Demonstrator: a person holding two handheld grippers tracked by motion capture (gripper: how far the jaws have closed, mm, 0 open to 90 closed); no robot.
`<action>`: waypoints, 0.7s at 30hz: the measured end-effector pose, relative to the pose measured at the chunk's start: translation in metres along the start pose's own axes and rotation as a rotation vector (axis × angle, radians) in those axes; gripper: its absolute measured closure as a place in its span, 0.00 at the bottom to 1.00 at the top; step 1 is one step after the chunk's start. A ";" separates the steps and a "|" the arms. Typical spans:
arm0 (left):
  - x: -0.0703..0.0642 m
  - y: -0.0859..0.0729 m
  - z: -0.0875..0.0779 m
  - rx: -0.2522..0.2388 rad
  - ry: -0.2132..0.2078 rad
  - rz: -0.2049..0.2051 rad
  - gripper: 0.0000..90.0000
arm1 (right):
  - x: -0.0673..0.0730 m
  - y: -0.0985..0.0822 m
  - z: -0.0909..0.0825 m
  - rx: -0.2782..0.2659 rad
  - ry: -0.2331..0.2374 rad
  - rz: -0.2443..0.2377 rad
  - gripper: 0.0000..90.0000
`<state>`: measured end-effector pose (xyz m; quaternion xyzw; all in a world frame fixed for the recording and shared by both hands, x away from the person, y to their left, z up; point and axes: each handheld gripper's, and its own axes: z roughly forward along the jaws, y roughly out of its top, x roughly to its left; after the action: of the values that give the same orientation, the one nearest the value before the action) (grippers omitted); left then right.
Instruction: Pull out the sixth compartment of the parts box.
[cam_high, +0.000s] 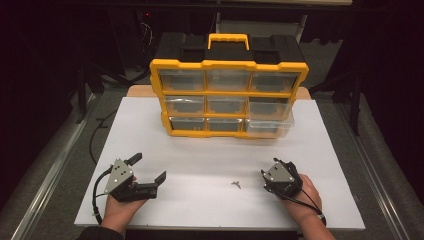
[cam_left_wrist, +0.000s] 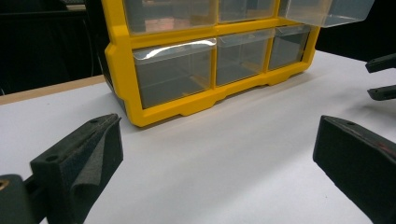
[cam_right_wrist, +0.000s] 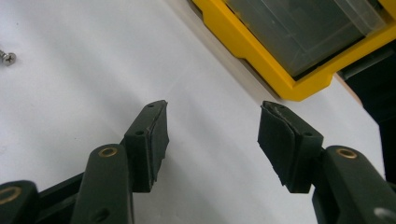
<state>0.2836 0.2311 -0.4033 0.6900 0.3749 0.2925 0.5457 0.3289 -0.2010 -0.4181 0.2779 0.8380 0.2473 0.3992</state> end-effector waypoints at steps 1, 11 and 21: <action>0.000 0.000 0.000 0.000 0.000 -0.001 0.02 | -0.001 -0.001 0.000 0.004 0.001 0.000 0.49; 0.001 0.000 0.000 0.002 -0.004 -0.001 0.02 | -0.007 -0.005 -0.001 -0.010 0.057 0.128 0.46; 0.000 -0.001 0.001 0.010 -0.012 -0.003 0.02 | -0.011 -0.010 -0.003 -0.071 0.112 0.243 0.42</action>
<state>0.2841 0.2308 -0.4041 0.6940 0.3741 0.2859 0.5447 0.3299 -0.2159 -0.4166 0.3491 0.8098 0.3384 0.3285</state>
